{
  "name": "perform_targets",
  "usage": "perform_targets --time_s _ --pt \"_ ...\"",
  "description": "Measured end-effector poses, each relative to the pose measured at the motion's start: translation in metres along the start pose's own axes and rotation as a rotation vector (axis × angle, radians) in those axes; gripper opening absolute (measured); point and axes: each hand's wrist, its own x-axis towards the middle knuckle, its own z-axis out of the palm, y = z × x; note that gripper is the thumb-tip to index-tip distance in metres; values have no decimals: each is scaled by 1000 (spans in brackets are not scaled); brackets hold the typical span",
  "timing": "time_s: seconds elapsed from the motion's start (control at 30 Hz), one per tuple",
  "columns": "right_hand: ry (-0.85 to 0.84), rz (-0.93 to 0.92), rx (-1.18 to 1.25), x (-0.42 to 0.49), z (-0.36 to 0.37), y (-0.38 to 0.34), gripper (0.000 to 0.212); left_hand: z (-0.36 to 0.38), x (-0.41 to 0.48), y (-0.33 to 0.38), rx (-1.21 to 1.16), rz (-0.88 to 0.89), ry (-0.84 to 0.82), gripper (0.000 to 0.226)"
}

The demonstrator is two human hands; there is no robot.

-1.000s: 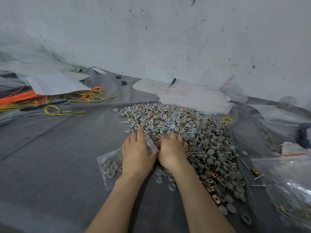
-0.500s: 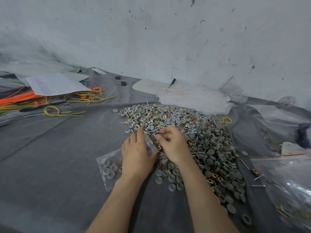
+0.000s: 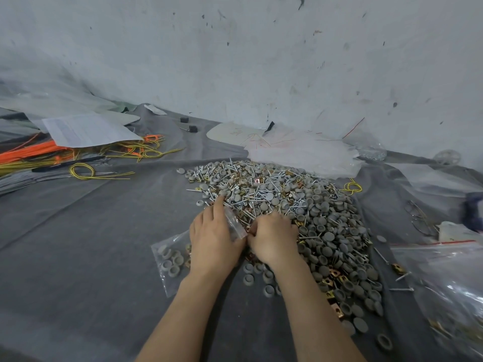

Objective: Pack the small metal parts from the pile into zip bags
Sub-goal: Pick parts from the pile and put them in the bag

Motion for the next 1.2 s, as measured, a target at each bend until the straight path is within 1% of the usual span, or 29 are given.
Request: perform_targets --time_s 0.17,0.23,0.33,0.4,0.47,0.53,0.63,0.77,0.9,1.0,1.07,1.13,1.17,1.2 --pt "14 40 -8 0 5 -7 19 0 -1 -1 -9 3 6 87" --pt "61 69 26 0 5 -7 20 0 -1 -2 -6 1 1 88" --pt "183 92 124 1 3 -1 22 1 -1 -1 -1 5 2 88" --pt "238 75 315 4 0 3 17 1 0 -1 6 6 -2 88" --pt "244 52 591 7 -2 4 10 1 0 -1 12 4 -8 89" --pt "242 33 807 8 -4 2 3 1 0 -2 13 3 -8 89" --pt "237 -24 961 11 -1 -4 8 0 0 -1 5 10 1 89" --pt "205 -65 971 13 -5 -18 13 -4 0 3 1 18 1 90" --pt "141 -144 802 8 -16 -24 5 -10 2 6 -61 19 27 88" --pt "137 -174 834 -4 -33 -16 25 -17 2 8 -143 14 100 82" --pt "6 -218 839 -14 -46 -12 32 -21 2 12 -202 19 148 84" --pt "-121 -269 740 -22 -52 -15 29 -27 4 16 -239 20 199 89" --pt "-124 -291 691 -25 -54 -17 25 -31 5 19 -247 25 227 92" --pt "-82 -305 668 -26 -57 -20 22 -35 6 20 -244 37 247 97"
